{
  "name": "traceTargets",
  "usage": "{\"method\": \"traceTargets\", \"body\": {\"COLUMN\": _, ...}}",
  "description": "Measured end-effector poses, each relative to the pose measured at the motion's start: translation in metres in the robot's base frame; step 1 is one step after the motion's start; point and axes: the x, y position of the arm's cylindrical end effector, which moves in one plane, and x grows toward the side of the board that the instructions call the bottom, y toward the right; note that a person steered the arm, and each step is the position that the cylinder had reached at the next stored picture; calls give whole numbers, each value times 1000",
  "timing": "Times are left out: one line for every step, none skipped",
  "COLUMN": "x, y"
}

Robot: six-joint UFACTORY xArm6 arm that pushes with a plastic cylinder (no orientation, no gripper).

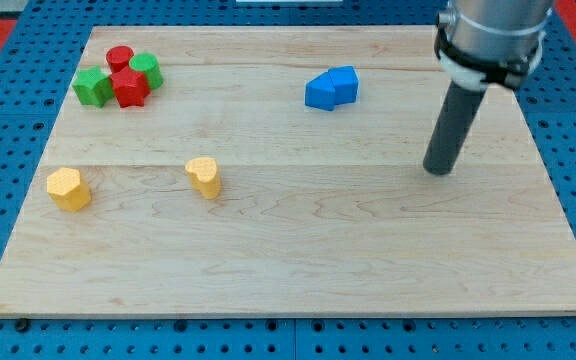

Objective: Move the yellow heart slightly up

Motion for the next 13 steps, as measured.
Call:
{"method": "traceTargets", "body": {"x": 50, "y": -29}}
{"method": "traceTargets", "body": {"x": 85, "y": -82}}
{"method": "traceTargets", "body": {"x": 102, "y": -139}}
{"method": "traceTargets", "body": {"x": 92, "y": -161}}
{"method": "traceTargets", "body": {"x": 81, "y": -163}}
{"method": "traceTargets", "body": {"x": 85, "y": -176}}
{"method": "traceTargets", "body": {"x": 87, "y": -192}}
{"method": "traceTargets", "body": {"x": 84, "y": -193}}
{"method": "traceTargets", "body": {"x": 82, "y": -205}}
{"method": "traceTargets", "body": {"x": 82, "y": -244}}
{"method": "traceTargets", "body": {"x": 72, "y": -287}}
{"method": "traceTargets", "body": {"x": 54, "y": -293}}
{"method": "traceTargets", "body": {"x": 43, "y": -278}}
